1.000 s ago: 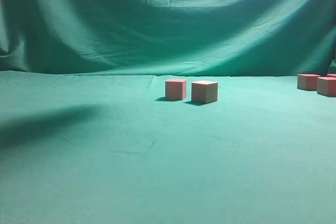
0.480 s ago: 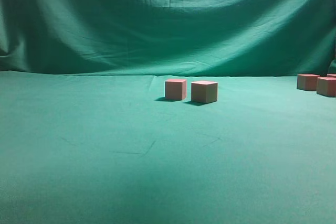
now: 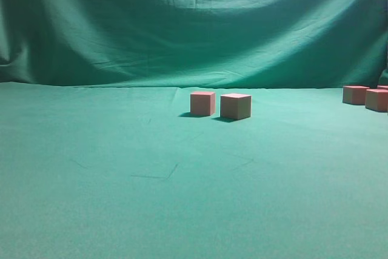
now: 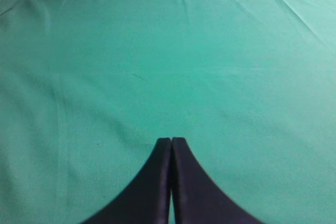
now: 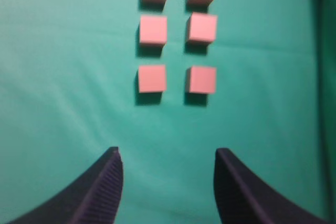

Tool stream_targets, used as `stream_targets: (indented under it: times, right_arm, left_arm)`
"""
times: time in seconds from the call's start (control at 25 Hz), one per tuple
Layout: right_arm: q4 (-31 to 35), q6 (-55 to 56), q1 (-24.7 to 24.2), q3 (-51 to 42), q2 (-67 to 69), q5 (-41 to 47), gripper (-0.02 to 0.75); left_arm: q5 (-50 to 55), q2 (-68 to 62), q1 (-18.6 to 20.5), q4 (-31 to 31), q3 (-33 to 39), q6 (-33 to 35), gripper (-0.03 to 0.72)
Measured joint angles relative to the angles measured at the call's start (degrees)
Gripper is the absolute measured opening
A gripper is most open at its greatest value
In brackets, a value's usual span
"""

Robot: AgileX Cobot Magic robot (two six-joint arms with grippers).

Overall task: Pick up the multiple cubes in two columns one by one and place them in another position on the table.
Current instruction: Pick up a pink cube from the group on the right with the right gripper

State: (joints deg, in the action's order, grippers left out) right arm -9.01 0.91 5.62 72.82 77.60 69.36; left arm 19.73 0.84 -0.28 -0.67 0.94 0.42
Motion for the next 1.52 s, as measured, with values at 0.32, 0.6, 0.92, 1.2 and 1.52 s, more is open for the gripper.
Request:
stream_targets:
  times: [0.32,0.6,0.92,1.2,1.52]
  right_arm:
    - [5.60,0.02,-0.35,-11.32,3.28,-9.09,0.405]
    - [5.93,-0.91,-0.35,-11.45,11.72,-15.35,0.405]
    - [6.61,-2.54,-4.89,-11.45,18.42,-20.49,0.405]
    - [9.82,-8.64,-5.01,-11.45,19.28,-26.53,0.405]
    - [10.06,-9.14,-5.01,-11.45,20.94,-27.68,0.514]
  left_arm:
    - [0.00,0.00,0.00,0.00,0.00,0.00,0.000]
    - [0.00,0.00,0.00,0.00,0.00,0.00,0.000]
    - [0.00,0.00,0.00,0.00,0.00,0.00,0.000]
    - [0.00,0.00,0.00,0.00,0.00,0.00,0.000]
    - [0.00,0.00,0.00,0.00,0.00,0.00,0.000]
